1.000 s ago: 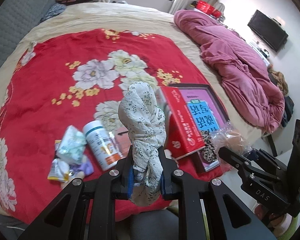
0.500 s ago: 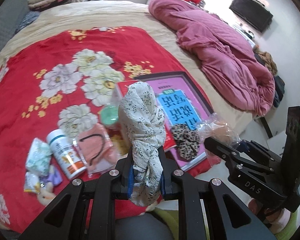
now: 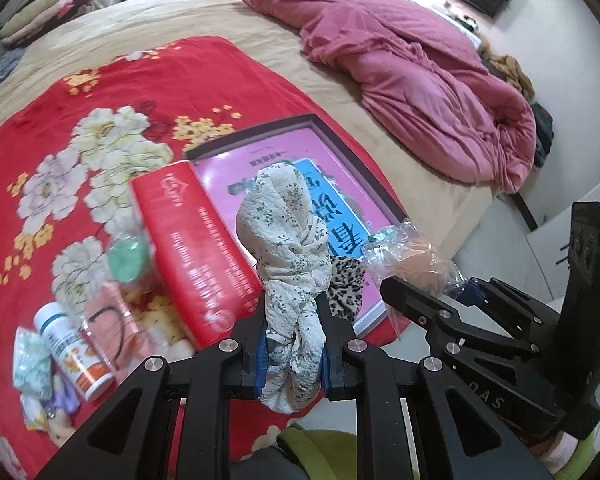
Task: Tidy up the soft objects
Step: 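Lift and carry the scrunchie with the left tool while the right tool carries the bun toward the tray, then lower and release the white scrunchie with the left tool while the right tool releases the bun on the tray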
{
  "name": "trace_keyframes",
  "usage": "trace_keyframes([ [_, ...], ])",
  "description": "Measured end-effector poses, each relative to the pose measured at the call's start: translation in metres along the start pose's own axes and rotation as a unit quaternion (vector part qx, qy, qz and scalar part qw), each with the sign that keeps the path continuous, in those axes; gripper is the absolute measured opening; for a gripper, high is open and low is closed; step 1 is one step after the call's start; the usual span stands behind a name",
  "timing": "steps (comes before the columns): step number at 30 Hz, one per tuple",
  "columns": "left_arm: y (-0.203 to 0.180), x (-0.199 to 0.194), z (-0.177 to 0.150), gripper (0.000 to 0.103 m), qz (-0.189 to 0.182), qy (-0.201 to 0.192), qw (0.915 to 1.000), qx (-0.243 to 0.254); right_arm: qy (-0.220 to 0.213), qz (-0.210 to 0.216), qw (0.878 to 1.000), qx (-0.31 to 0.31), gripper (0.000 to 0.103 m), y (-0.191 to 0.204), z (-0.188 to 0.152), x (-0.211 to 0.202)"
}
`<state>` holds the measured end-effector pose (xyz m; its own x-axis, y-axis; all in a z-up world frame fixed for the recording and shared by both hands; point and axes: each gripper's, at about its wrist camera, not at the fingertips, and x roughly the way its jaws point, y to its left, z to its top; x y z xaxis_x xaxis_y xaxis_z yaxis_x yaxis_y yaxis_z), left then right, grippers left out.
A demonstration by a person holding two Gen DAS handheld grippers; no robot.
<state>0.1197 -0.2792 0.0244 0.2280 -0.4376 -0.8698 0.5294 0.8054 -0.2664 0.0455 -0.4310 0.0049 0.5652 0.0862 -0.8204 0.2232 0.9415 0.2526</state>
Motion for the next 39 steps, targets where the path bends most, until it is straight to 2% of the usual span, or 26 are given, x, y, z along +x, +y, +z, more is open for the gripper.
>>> trace_keyframes([
  [16,-0.024,0.055,0.024,0.020,-0.012,0.034,0.9991,0.023,0.017,-0.018,1.000,0.018,0.046,-0.029,-0.005,0.026],
  [24,-0.024,0.072,0.025,0.020,-0.016,0.045,0.9987,0.018,0.030,-0.020,0.999,0.021,0.046,-0.036,-0.012,0.049],
  [33,-0.026,0.086,0.026,0.021,-0.022,0.058,0.9980,0.015,0.050,-0.046,0.997,0.026,0.046,-0.048,-0.022,0.076],
  [39,-0.034,0.101,0.024,0.022,-0.026,0.076,0.9965,0.022,0.047,-0.055,0.997,0.030,0.046,-0.060,-0.023,0.081],
])
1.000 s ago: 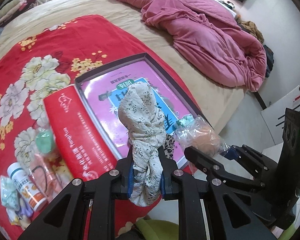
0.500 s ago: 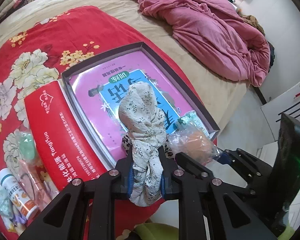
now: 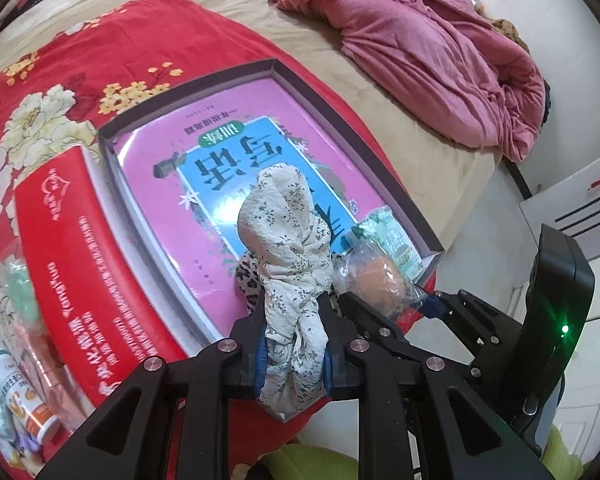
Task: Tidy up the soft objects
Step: 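Lower and release the white scrunchie with the left tool while the right tool releases the bun on the tray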
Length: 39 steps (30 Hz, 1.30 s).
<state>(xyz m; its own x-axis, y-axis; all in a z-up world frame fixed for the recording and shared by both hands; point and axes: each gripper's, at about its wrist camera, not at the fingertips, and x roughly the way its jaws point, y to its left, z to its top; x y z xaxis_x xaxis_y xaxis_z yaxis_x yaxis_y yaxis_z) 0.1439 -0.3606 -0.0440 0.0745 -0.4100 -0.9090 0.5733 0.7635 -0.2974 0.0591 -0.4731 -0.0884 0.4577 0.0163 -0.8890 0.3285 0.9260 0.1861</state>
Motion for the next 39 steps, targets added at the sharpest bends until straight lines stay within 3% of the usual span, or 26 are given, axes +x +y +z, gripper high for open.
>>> trace_keyframes([
  [15,-0.004,0.024,0.005,0.025,0.014,0.030,0.9994,0.003,-0.005,-0.020,0.999,-0.035,0.047,0.002,0.003,0.006],
  [24,-0.002,0.028,0.004,0.027,0.020,0.041,0.9990,-0.003,-0.017,-0.019,0.999,-0.048,0.062,0.000,0.004,-0.003],
  [27,-0.001,0.026,0.003,0.034,0.027,0.042,0.9988,-0.001,-0.023,-0.023,0.999,-0.043,0.062,-0.005,0.004,-0.010],
  [35,0.000,0.024,0.001,0.037,0.027,0.042,0.9987,-0.003,-0.034,-0.028,0.999,-0.030,0.062,-0.015,0.010,-0.022],
  [39,0.001,0.021,0.001,0.047,0.027,0.038,0.9989,-0.005,-0.034,-0.040,0.998,-0.031,0.062,-0.014,0.010,-0.023],
])
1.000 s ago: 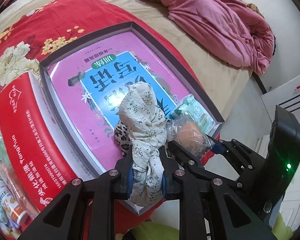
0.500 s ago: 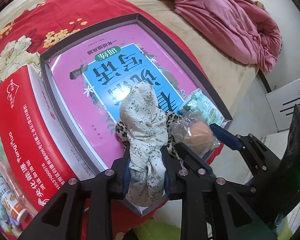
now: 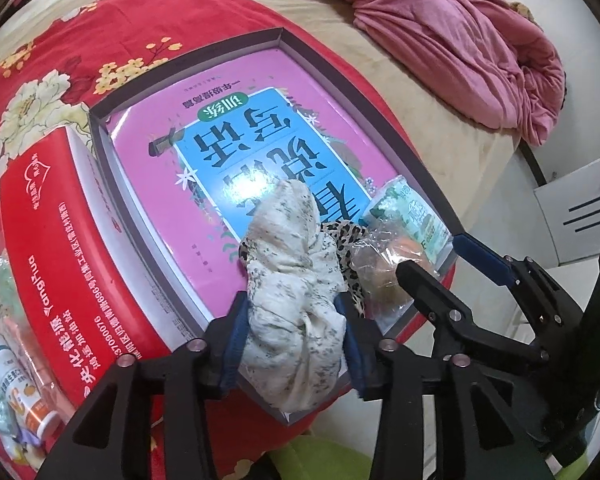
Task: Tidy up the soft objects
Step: 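Lower and release the white scrunchie with the left tool while the right tool releases the bun on the tray, then move both open tools back from the tray over the pile of items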
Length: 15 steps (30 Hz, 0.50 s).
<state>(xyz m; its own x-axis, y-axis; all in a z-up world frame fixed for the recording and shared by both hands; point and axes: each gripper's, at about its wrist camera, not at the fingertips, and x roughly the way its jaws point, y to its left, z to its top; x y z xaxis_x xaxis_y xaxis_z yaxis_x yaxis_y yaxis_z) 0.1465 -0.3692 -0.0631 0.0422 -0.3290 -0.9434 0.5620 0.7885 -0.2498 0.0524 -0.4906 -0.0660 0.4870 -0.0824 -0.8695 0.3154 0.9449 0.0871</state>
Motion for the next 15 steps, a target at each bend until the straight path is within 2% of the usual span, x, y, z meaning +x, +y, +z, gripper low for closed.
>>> trace_keyframes([
  [8,0.0010,-0.0009,-0.0007,0.048,0.002,0.001,1.0000,-0.004,0.002,-0.009,1.000,0.004,0.062,-0.0022,-0.0004,-0.0032],
  [15,0.0031,-0.0078,0.0007,0.054,-0.001,-0.012,0.9999,-0.008,-0.003,-0.005,1.000,0.011,0.062,-0.0040,0.0025,-0.0076],
])
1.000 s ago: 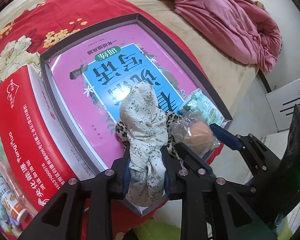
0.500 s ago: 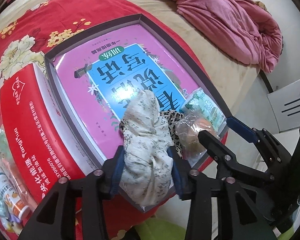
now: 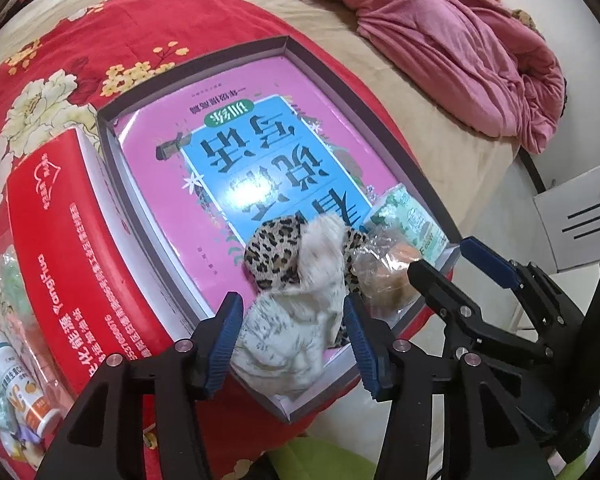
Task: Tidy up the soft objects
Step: 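Move both open tools back from the tray over the pile of items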
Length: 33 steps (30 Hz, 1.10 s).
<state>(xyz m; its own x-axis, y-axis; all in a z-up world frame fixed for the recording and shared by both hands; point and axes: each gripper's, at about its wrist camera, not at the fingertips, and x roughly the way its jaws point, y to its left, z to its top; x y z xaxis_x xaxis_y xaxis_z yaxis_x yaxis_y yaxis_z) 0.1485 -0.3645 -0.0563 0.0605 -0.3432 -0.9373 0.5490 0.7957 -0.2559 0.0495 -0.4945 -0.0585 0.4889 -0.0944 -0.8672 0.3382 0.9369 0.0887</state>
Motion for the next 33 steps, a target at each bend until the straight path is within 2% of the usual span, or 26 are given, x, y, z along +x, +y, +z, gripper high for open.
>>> trace_keyframes([
  [6,0.001,-0.005,0.004,0.055,0.004,-0.009,0.9999,-0.002,-0.007,0.002,1.000,-0.001,0.062,0.001,0.004,-0.006],
  [15,0.005,-0.022,0.006,0.062,0.004,-0.037,0.9993,-0.008,-0.010,0.004,1.000,-0.001,0.062,0.003,0.005,-0.011],
  [29,0.018,-0.045,-0.010,0.072,0.012,-0.058,0.9980,-0.020,-0.013,0.006,1.000,-0.003,0.063,0.010,0.006,-0.019],
  [33,0.023,-0.051,-0.016,0.075,0.010,-0.060,0.9978,-0.026,-0.013,0.010,1.000,-0.002,0.069,0.014,0.006,-0.022],
])
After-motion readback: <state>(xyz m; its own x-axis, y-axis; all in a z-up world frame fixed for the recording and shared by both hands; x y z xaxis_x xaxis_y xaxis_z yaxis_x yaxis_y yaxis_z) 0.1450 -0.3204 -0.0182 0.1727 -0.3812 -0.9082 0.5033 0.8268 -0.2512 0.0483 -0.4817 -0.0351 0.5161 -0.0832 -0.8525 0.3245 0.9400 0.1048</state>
